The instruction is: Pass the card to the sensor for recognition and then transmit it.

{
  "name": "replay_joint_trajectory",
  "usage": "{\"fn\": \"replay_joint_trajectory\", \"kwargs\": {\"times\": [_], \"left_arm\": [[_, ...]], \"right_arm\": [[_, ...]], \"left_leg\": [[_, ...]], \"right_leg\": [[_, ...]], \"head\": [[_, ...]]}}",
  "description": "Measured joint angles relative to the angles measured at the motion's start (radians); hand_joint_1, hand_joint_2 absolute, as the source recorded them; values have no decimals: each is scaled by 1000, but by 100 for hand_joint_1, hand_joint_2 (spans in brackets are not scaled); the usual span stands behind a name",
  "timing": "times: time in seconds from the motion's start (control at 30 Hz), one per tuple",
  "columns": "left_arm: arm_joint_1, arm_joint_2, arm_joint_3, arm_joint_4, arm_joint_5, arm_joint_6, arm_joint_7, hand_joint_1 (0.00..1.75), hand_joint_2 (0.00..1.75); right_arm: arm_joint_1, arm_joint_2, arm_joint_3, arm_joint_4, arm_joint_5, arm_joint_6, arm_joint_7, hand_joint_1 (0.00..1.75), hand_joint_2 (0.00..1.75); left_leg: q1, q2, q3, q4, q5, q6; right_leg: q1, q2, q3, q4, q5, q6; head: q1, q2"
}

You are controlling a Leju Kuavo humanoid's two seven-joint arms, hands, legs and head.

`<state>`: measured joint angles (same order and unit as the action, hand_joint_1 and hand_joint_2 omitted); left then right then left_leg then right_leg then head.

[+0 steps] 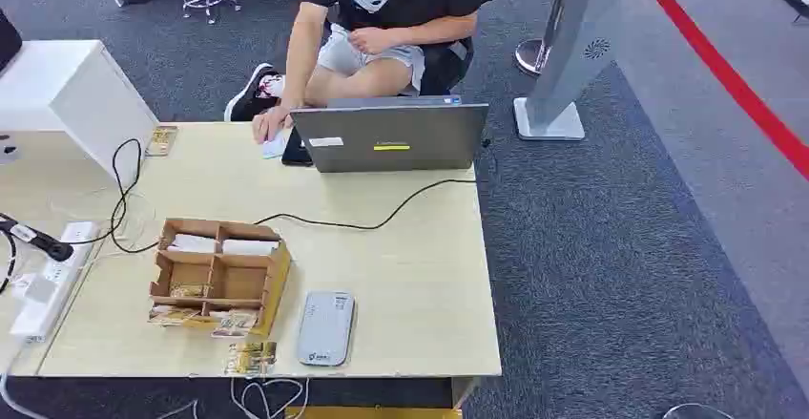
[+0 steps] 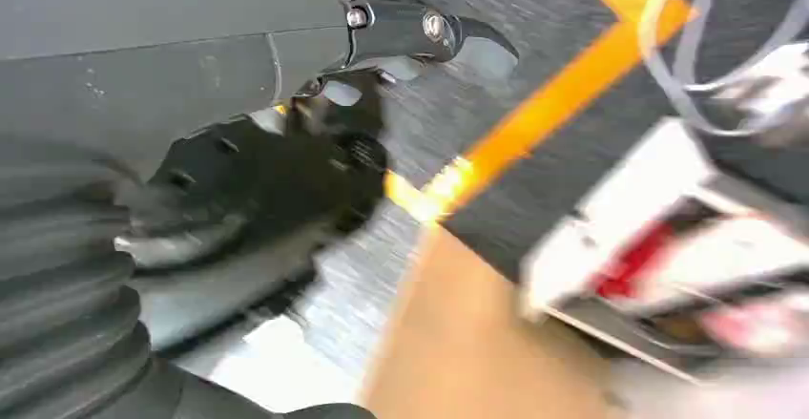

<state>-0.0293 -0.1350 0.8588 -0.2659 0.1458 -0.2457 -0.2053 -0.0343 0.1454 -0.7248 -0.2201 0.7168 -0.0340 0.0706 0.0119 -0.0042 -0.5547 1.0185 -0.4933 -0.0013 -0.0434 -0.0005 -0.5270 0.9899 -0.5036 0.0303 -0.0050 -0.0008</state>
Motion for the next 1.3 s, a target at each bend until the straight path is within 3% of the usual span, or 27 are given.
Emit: {"fn": "replay_joint_trajectory", "kwargs": {"times": [0.13,0.47,0.77,0.83,0.87,0.93,0.97,1.13,1.3], "left_arm": [[-10,4,79,0,73,-71,-69,0,175],[-62,52,136,6,116,-253,-206,0,175],[-114,88,131,-1,-12,-288,-479,0,175],[-117,69,115,-93,-81,-288,-486,0,175],[-120,40,107,-161,-101,-280,-461,0,175],[-123,-18,86,-370,-68,-265,-337,0,175],[-134,-29,78,-418,-51,-268,-336,0,175],[-136,-14,64,-430,-53,-276,-425,0,175],[-132,-14,62,-430,-63,-283,-457,0,175]], "right_arm": [[-18,8,-13,4,27,25,17,0,175],[-144,-6,-110,-6,-27,88,108,0,175],[-130,-14,-179,-8,-58,106,59,0,175],[-115,-16,-205,-10,-77,98,53,0,175],[-109,-15,-219,-10,-84,91,53,0,175],[-102,-12,-249,-11,-80,82,55,0,175],[-103,-10,-255,-12,-76,80,62,0,175],[-116,0,-286,-12,-48,76,80,0,175],[-116,0,-299,-13,-47,73,80,0,175]], "left_leg": [[0,0,0,0,1,-1],[0,0,0,0,3,-1],[0,0,0,1,3,-1],[0,0,0,1,3,-1],[0,0,-1,1,3,-1],[0,-1,-1,1,4,0],[0,0,-2,1,4,0],[12,12,-19,10,5,-2],[19,14,-32,17,4,-2]], "right_leg": [[0,0,0,0,0,0],[0,0,0,0,2,1],[0,0,-1,0,2,1],[0,0,-1,0,2,1],[0,0,-1,0,2,1],[0,-1,-1,0,3,2],[0,0,-1,0,3,2],[12,12,-19,2,12,-2],[18,14,-28,2,14,-3]], "head": [[0,0],[0,0],[1,0],[1,0],[1,0],[2,0],[3,0],[1,0],[3,0]]}}
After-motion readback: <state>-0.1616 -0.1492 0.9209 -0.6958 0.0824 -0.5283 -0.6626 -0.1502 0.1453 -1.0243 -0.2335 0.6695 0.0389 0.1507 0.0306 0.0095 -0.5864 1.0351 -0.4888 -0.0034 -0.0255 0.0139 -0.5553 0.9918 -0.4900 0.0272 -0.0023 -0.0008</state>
